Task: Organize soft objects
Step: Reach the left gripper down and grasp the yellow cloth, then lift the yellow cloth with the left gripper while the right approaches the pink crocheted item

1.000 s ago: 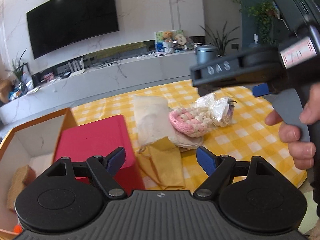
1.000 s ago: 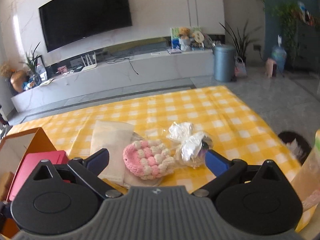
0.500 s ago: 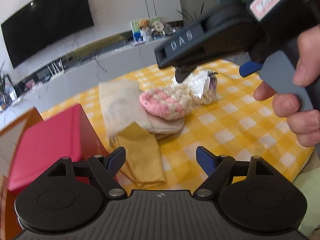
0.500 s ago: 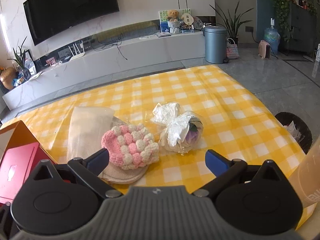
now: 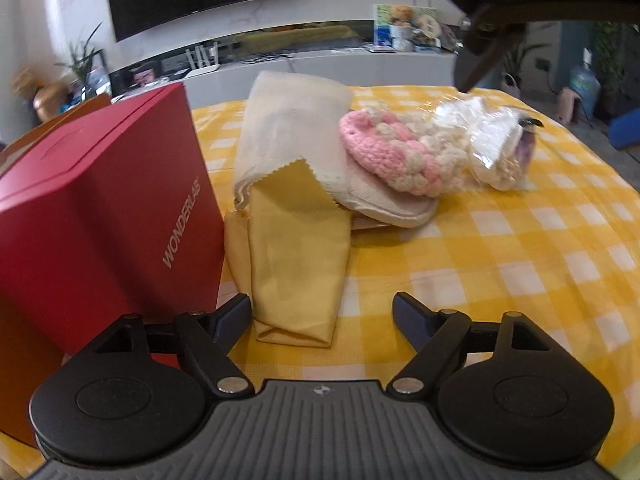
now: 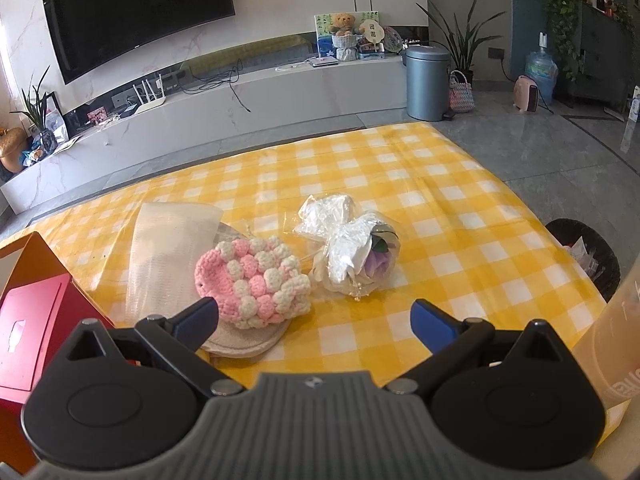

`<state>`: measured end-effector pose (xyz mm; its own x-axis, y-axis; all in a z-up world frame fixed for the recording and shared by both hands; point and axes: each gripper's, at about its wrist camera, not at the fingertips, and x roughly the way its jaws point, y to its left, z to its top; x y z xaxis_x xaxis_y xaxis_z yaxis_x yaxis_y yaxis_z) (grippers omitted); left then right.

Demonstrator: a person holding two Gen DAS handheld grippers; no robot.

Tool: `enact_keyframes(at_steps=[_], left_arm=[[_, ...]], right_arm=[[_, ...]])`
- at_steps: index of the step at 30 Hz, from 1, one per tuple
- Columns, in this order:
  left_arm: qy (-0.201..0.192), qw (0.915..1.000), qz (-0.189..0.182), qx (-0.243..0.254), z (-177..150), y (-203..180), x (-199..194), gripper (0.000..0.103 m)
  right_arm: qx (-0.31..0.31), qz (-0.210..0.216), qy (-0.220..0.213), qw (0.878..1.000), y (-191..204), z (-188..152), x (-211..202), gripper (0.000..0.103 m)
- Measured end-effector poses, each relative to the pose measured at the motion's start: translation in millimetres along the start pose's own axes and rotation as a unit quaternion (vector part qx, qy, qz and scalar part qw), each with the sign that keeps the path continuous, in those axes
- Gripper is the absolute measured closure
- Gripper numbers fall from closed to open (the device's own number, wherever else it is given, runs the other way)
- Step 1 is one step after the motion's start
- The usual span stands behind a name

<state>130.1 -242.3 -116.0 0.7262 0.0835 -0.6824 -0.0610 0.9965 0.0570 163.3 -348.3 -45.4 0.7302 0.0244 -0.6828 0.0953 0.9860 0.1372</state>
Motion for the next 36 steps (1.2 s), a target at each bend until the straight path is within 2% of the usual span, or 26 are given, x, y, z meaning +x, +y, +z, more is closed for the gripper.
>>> enact_keyframes(at_steps=[2, 3, 4, 5, 6, 7, 8, 9, 11, 14, 17, 21, 24, 25, 26, 27, 28, 29, 31, 34, 36], left_arm=[[0.008, 0.9994, -0.01, -0.031, 1, 6, 2, 0.01], [0.007, 0.9991, -0.013, -0.04, 1, 8, 1, 0.016], [0.004, 0.9991, -0.006, -0.042, 1, 9, -1, 0.026], [0.001, 0.999, -0.004, -0.044, 0, 11, -5, 0.043], [-0.003, 0.9993, -0.003, -0.038, -1, 12, -8, 0.052], [-0.004, 0.9996, -0.014, -0.026, -2, 13, -10, 0.069], [-0.001, 0.9995, -0.021, -0.022, -2, 14, -13, 0.078], [0.004, 0.9994, -0.024, -0.025, -3, 17, -15, 0.081], [0.012, 0.9991, -0.031, -0.027, -2, 21, -17, 0.095], [0.034, 0.9972, -0.061, -0.027, -5, 32, -26, 0.097], [0.061, 0.9909, -0.113, -0.04, -16, 43, -42, 0.098], [0.054, 0.9892, -0.136, 0.01, -26, 39, -55, 0.097], [0.041, 0.9878, -0.141, 0.051, -22, 29, -53, 0.091], [0.035, 0.9882, -0.137, 0.058, -22, 28, -52, 0.082], [0.029, 0.9885, -0.134, 0.062, -21, 27, -52, 0.066], [0.023, 0.9892, -0.129, 0.065, -21, 26, -50, 0.055], [0.019, 0.9896, -0.125, 0.068, -20, 25, -49, 0.037], [0.014, 0.9904, -0.119, 0.069, -20, 25, -49, 0.031], [0.009, 0.992, -0.107, 0.066, -19, 25, -46, 0.031], [0.008, 0.9932, -0.1, 0.06, -17, 28, -40, 0.022], [0.018, 0.9929, -0.098, 0.066, -16, 28, -34, 0.021]], right_arm=[[0.001, 0.0, 0.0, 1.0, -1, 0, 0, 0.003], [0.001, -0.001, 0.0, 1.0, -1, 0, 0, 0.003], [0.001, -0.002, -0.001, 1.0, -1, 0, 0, 0.003], [0.002, -0.003, 0.0, 1.0, -2, 0, 0, 0.003], [0.003, -0.005, -0.001, 1.0, -2, 0, 1, 0.003], [0.004, -0.007, 0.0, 1.0, -3, 0, 1, 0.003], [0.005, -0.009, 0.001, 1.0, -3, 0, 2, 0.003], [0.006, -0.012, 0.002, 1.0, -3, 0, 3, 0.003], [0.004, -0.016, 0.004, 1.0, -2, 0, 5, 0.003], [-0.008, -0.02, 0.007, 1.0, 2, -1, 6, 0.003], [-0.015, -0.025, 0.007, 1.0, 4, -2, 7, 0.003], [-0.009, -0.026, 0.008, 1.0, 3, -1, 9, 0.003], [-0.011, -0.026, 0.009, 1.0, 1, -3, 9, 0.003], [-0.01, -0.028, 0.008, 1.0, 0, -3, 10, 0.003], [-0.007, -0.029, 0.006, 1.0, -1, -3, 10, 0.003], [-0.002, -0.026, 0.003, 1.0, -2, -2, 11, 0.003], [0.003, -0.023, 0.001, 1.0, -2, -2, 12, 0.003], [0.008, -0.02, 0.0, 1.0, -3, -1, 15, 0.003], [0.015, -0.014, -0.002, 1.0, -2, 0, 20, 0.003], [0.024, -0.002, -0.004, 1.0, 2, 0, 30, 0.003], [0.02, 0.014, 0.001, 1.0, 8, 0, 38, 0.003]])
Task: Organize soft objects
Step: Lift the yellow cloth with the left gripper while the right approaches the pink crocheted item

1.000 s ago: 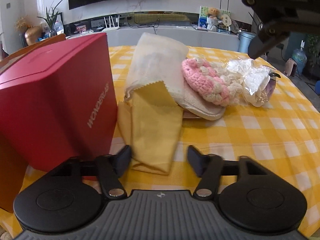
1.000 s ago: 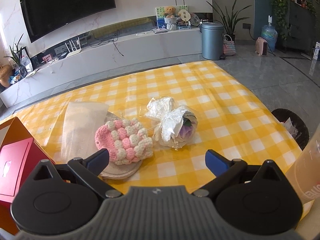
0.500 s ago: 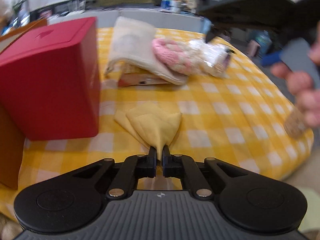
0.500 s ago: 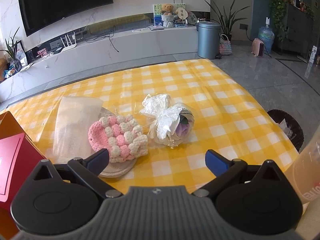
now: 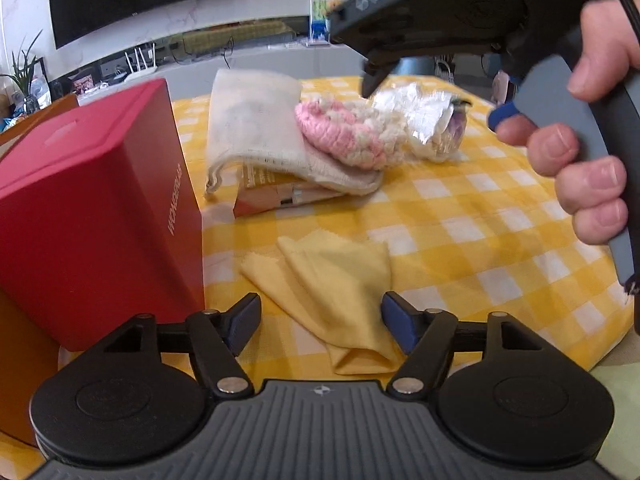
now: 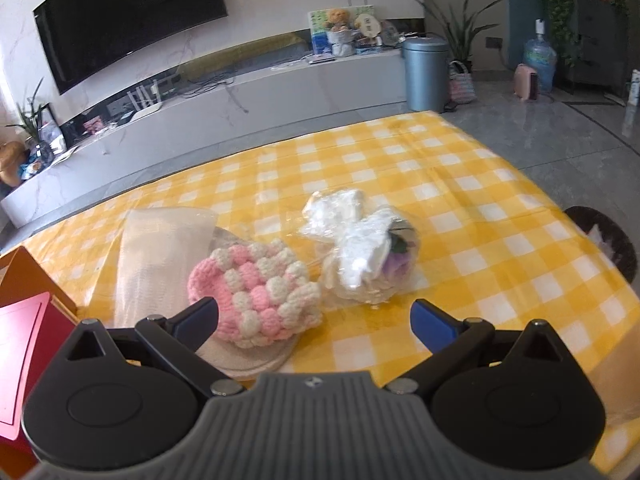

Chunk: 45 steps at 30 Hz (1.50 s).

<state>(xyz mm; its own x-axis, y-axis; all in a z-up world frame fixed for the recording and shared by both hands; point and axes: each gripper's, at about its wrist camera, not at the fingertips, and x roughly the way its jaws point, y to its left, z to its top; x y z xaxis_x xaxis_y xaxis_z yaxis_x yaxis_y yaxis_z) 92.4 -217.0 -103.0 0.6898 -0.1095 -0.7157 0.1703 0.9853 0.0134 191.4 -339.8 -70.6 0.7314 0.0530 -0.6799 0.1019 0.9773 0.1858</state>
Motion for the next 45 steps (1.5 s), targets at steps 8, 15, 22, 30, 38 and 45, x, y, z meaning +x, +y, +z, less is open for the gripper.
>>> enact_keyframes(at_steps=[8, 15, 22, 30, 38, 45], left_arm=[[-0.005, 0.9996, -0.024, -0.015, 1, 13, 0, 0.092], [0.006, 0.9985, -0.036, -0.042, 4, 20, 0, 0.093], [0.013, 0.9972, -0.047, -0.057, 4, 25, 0, 0.093], [0.011, 0.9977, -0.04, -0.054, 4, 24, -1, 0.093], [0.018, 0.9963, -0.047, -0.07, 6, 30, -2, 0.093], [0.02, 0.996, -0.049, -0.071, 5, 33, -1, 0.093]], right_arm=[[0.008, 0.023, 0.041, 0.999, 16, -10, 32, 0.003], [0.066, 0.025, 0.051, 0.996, 12, -16, 52, 0.003], [0.021, 0.046, 0.046, 0.998, 25, -17, 57, 0.041], [-0.008, 0.043, 0.07, 0.997, 23, -15, 45, 0.088], [-0.052, 0.043, 0.126, 0.99, 6, -22, -13, 0.103], [0.005, 0.025, 0.102, 0.994, -28, -21, -18, 0.053]])
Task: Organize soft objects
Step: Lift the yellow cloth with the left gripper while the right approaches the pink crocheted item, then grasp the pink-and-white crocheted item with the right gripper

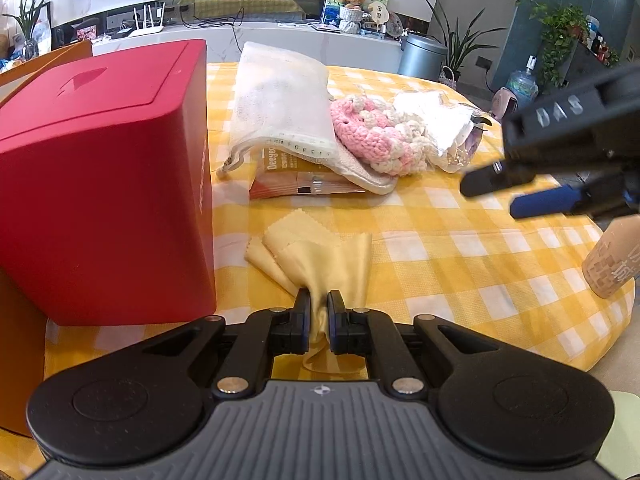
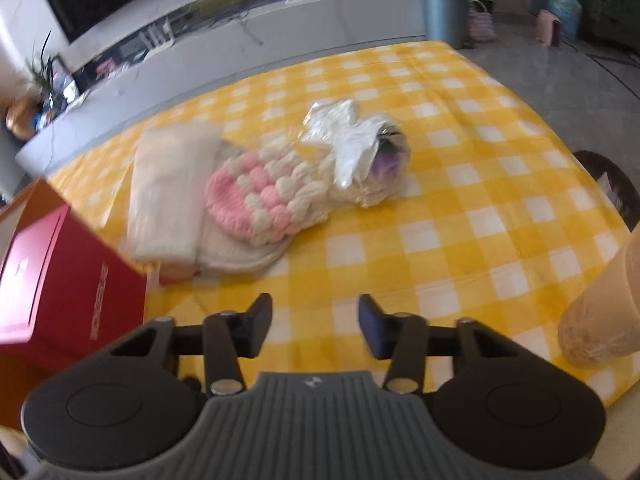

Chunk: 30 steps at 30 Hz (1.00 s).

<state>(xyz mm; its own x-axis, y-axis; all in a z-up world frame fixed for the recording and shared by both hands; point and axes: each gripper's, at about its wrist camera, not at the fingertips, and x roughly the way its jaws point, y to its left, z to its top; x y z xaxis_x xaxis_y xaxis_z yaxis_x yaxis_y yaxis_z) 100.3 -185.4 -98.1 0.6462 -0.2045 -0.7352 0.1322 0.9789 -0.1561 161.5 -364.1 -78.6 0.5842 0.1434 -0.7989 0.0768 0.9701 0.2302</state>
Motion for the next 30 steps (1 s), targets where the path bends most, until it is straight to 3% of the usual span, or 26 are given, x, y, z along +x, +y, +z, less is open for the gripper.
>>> enact_keyframes(at_steps=[1, 3, 4, 6, 9, 12, 16, 22, 23, 25, 27, 30], left_arm=[[0.001, 1.0, -0.001, -0.001, 0, 0, 0, 0.093], [0.001, 1.0, -0.003, -0.002, 1, 2, 0, 0.093], [0.002, 1.0, -0.004, -0.003, 1, 2, 0, 0.093], [0.002, 1.0, -0.007, -0.006, 1, 4, 1, 0.092], [0.005, 0.9998, -0.013, -0.013, 2, 6, 1, 0.092], [0.008, 0.9996, -0.017, -0.018, 3, 8, 2, 0.092], [0.012, 0.9995, -0.022, -0.019, 4, 10, 3, 0.092], [0.02, 0.9987, -0.034, -0.034, 5, 19, 4, 0.089], [0.022, 0.9983, -0.037, -0.039, 5, 21, 4, 0.089], [0.026, 0.9978, -0.041, -0.046, 5, 23, 5, 0.089], [0.029, 0.9974, -0.043, -0.051, 6, 25, 6, 0.089], [0.031, 0.997, -0.044, -0.057, 6, 26, 7, 0.089]], right_arm=[[0.009, 0.004, -0.01, 1.0, -1, 3, 2, 0.049], [0.022, 0.005, -0.037, 0.999, 2, 10, 8, 0.014], [0.025, 0.006, -0.054, 0.998, 7, 15, 11, 0.01], [0.036, 0.015, -0.069, 0.997, 14, 24, 21, 0.01], [0.106, 0.047, -0.068, 0.991, 15, 32, 44, 0.007], [0.168, 0.053, -0.023, 0.984, 11, 32, 70, 0.007], [0.132, 0.021, -0.027, 0.991, 23, 32, 82, 0.004], [0.089, 0.02, -0.051, 0.995, 46, 34, 96, 0.003], [0.079, 0.009, -0.054, 0.995, 49, 33, 99, 0.004], [0.084, 0.013, -0.066, 0.994, 46, 30, 101, 0.018], [0.093, 0.013, -0.067, 0.993, 40, 30, 95, 0.049], [0.067, 0.014, -0.064, 0.996, 33, 29, 82, 0.061]])
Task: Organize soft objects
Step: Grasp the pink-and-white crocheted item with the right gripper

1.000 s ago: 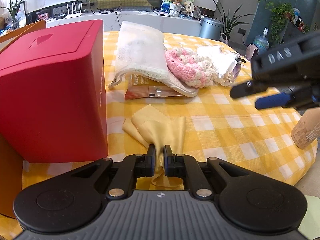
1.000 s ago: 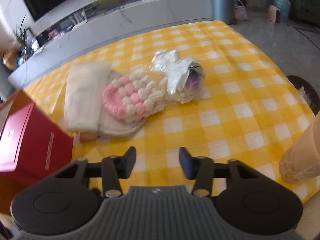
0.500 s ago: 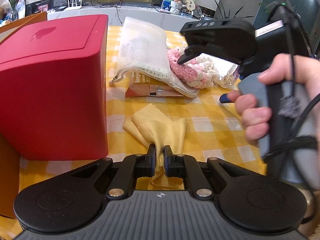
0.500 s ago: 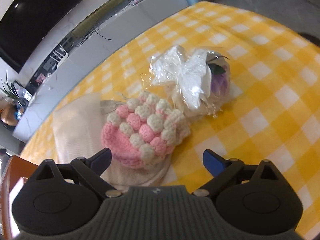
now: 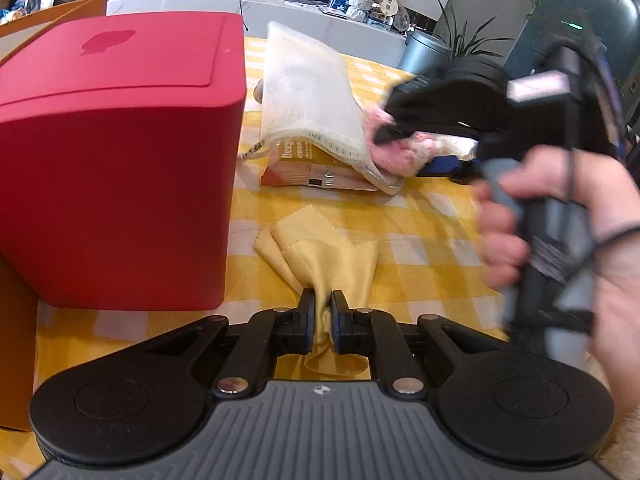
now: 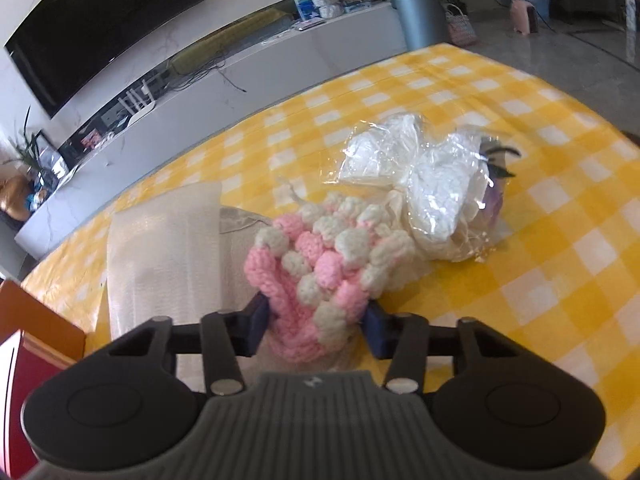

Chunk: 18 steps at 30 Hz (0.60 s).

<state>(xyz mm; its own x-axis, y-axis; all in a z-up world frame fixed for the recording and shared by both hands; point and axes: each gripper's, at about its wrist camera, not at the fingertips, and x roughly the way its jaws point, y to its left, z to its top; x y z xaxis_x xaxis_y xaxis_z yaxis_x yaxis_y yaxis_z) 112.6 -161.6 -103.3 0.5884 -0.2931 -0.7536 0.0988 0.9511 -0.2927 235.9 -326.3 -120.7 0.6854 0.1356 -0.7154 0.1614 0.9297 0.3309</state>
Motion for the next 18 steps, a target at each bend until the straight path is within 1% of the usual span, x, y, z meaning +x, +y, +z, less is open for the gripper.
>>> enact_keyframes(at_steps=[1, 2, 4, 6, 7, 8, 10, 12, 14, 16, 18], left_arm=[[0.0, 1.0, -0.001, -0.001, -1, 1, -1, 0.089], [0.0, 1.0, -0.001, -0.002, 0, 2, -1, 0.089], [0.0, 1.0, -0.002, -0.001, -1, 4, 0, 0.089], [-0.002, 1.0, -0.003, -0.002, -1, 5, 0, 0.089], [-0.002, 1.0, -0.003, -0.001, -1, 5, 1, 0.089], [-0.003, 1.0, -0.002, 0.001, -1, 6, 1, 0.089], [-0.003, 1.0, -0.001, 0.004, -1, 9, -2, 0.089], [-0.005, 1.0, 0.0, 0.007, -2, 7, -2, 0.089], [-0.006, 0.9999, 0.002, 0.01, -2, 4, -3, 0.089], [-0.006, 0.9999, 0.004, 0.011, -2, 4, -4, 0.089], [-0.007, 0.9999, 0.006, 0.014, -2, 3, -4, 0.089]], right_arm=[[-0.012, -0.002, 0.001, 1.0, -3, 0, -5, 0.065], [-0.019, -0.005, 0.003, 1.0, -5, 0, -11, 0.066], [-0.019, -0.016, 0.021, 0.999, -11, 0, -25, 0.067], [-0.012, -0.012, 0.042, 0.999, -19, -1, -40, 0.067], [-0.025, -0.013, 0.058, 0.998, -21, -4, -48, 0.067], [-0.051, -0.021, 0.072, 0.996, -20, -9, -55, 0.066], [-0.104, -0.04, 0.09, 0.99, -19, -20, -65, 0.058], [-0.123, -0.047, 0.116, 0.985, -24, -28, -61, 0.03], [-0.119, -0.055, 0.131, 0.983, -28, -28, -51, 0.018], [-0.115, -0.063, 0.135, 0.982, -27, -26, -44, 0.014], [-0.106, -0.061, 0.122, 0.985, -26, -25, -41, 0.005]])
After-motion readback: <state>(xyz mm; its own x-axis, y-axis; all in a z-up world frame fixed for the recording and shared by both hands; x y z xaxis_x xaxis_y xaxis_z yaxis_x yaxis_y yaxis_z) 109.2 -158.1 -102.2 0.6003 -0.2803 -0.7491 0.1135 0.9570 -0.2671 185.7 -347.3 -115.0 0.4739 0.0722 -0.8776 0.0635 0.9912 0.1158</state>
